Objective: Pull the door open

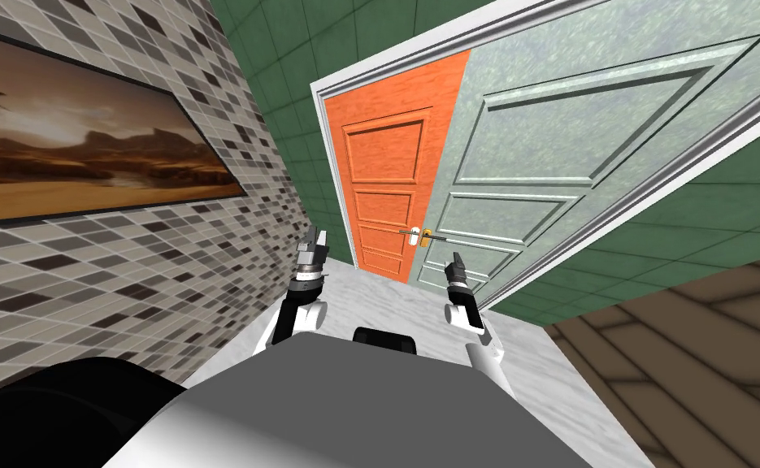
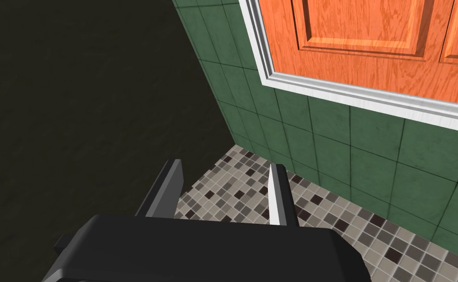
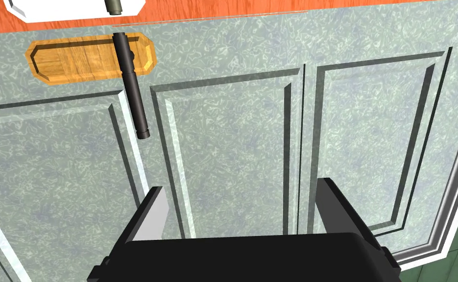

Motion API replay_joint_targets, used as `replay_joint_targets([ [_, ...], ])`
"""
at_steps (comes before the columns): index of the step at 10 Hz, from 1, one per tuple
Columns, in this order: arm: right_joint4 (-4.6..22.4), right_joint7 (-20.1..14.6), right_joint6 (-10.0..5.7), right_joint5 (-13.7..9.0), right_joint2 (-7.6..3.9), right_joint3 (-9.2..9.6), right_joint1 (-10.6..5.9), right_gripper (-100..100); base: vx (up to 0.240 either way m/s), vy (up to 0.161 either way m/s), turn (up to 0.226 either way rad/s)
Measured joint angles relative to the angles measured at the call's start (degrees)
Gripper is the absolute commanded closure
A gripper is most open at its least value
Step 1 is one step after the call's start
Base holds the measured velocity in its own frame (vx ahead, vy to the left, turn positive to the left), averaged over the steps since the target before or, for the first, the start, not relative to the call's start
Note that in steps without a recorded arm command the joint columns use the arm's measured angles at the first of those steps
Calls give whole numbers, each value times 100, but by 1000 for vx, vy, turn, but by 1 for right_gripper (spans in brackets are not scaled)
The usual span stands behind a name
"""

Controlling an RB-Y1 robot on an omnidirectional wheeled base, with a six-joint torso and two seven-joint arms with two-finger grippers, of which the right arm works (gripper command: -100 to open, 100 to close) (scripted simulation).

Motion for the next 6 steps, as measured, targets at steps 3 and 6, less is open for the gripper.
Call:
replay_joint_targets([
  [3, 321, 20, 96, -50, -46, -51, -140, -100, 97, -8, 6],
  [6, 711, 68, 173, -88, -47, -103, -312, -100, 119, 4, 7],
])
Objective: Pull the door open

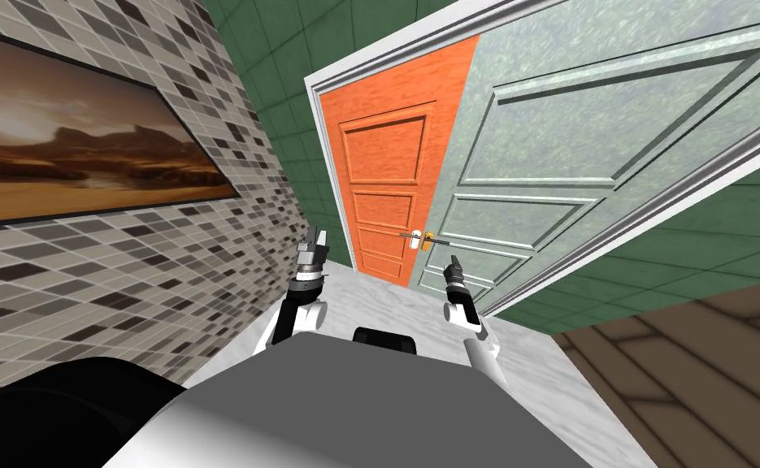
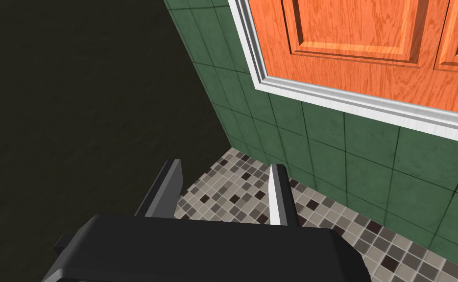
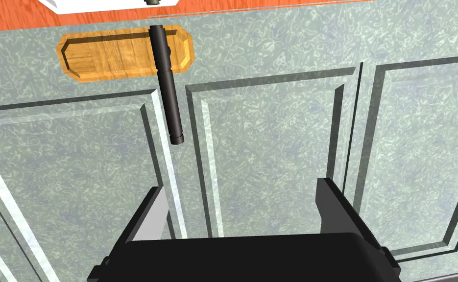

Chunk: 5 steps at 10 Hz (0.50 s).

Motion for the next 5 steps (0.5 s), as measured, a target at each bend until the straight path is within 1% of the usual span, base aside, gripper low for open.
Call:
replay_joint_targets([
  [1, 161, 7, 31, -22, -29, -23, -82, -100, 137, -3, 8],
  [2, 316, 14, 50, -41, -42, -40, -128, -100, 153, 3, 5],
  [5, 667, 61, 159, -86, -48, -94, -277, -100, 154, -11, 6],
])
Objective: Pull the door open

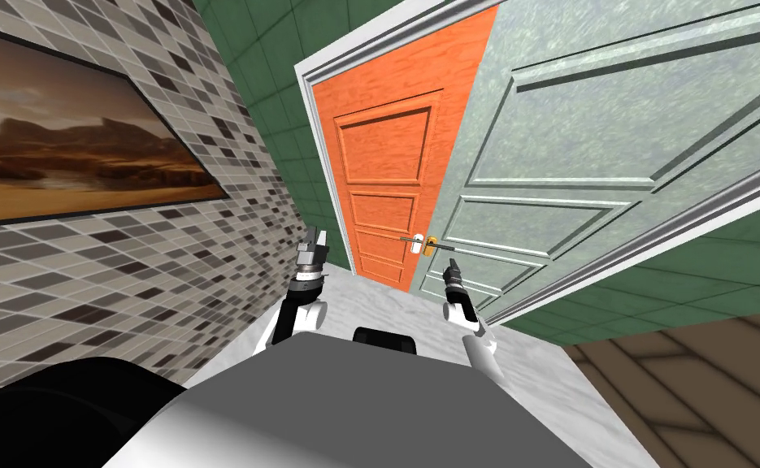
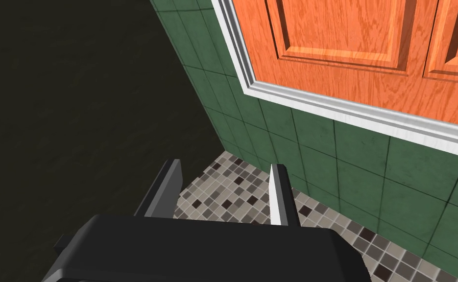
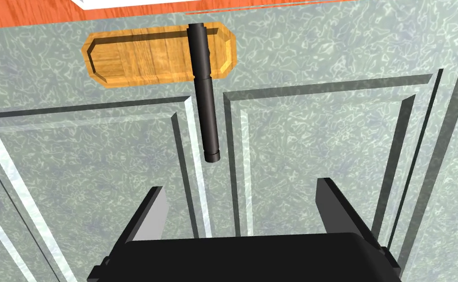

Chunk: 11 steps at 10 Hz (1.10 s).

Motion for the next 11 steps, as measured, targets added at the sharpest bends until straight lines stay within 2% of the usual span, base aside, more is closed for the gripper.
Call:
replay_joint_targets([
  [2, 293, 10, 18, -32, -33, -32, -127, -100, 198, 0, 9],
  [4, 364, 32, 93, -46, -23, -54, -161, -100, 70, 12, 35],
  [5, 323, -23, 115, -88, -141, -112, -68, -100, 98, 11, 64],
  [6, 303, -63, 124, -117, -208, -192, 28, -100, 70, 8, 15],
  [8, 471, -115, 34, -153, -314, -253, 25, -100, 60, 7, 57],
  [11, 709, -324, -129, -285, -681, -457, 197, -100, 139, -9, 105],
])
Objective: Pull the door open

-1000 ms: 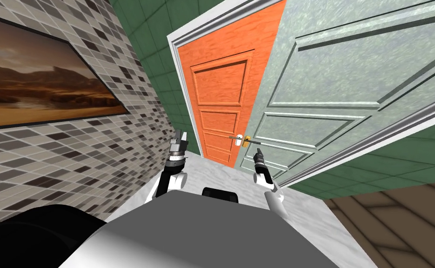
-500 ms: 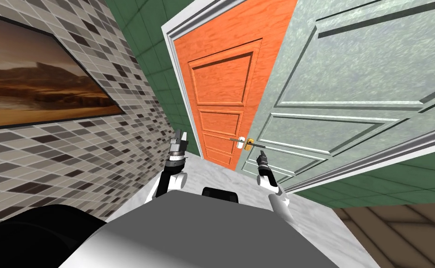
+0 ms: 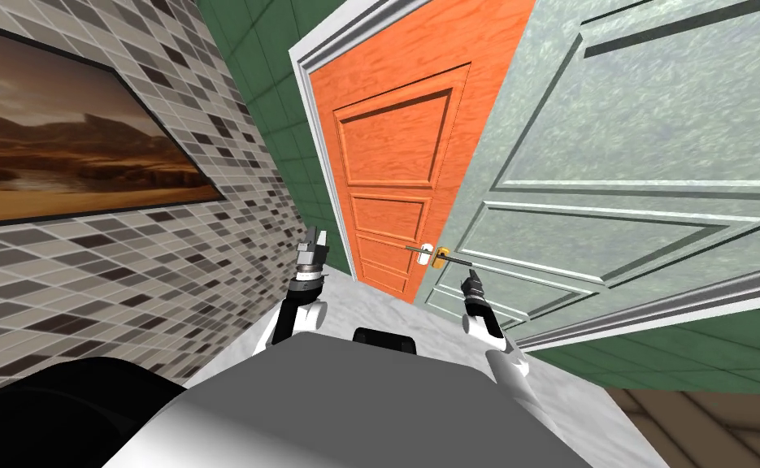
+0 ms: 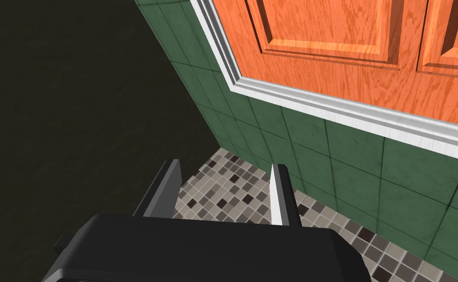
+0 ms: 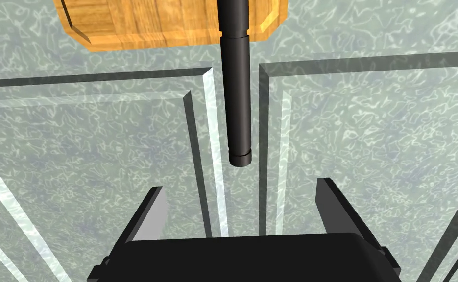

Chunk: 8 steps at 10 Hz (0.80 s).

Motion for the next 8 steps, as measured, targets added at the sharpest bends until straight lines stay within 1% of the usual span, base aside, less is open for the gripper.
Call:
replay_joint_targets([
  [1, 137, -68, -72, -39, -120, -50, -2, -100, 150, -48, 105],
  [2, 151, -119, -88, -71, -195, -95, 28, -100, 183, -69, 106],
  [4, 174, -198, -123, -113, -282, -116, 50, -100, 197, -36, 182],
  [5, 187, -238, -141, -124, -305, -83, 23, -100, 93, -9, 41],
  [6, 187, -247, -147, -125, -307, -78, 16, 100, -12, -1, -34],
  [8, 168, -243, -157, -128, -320, -93, -2, 100, -28, 2, 2],
])
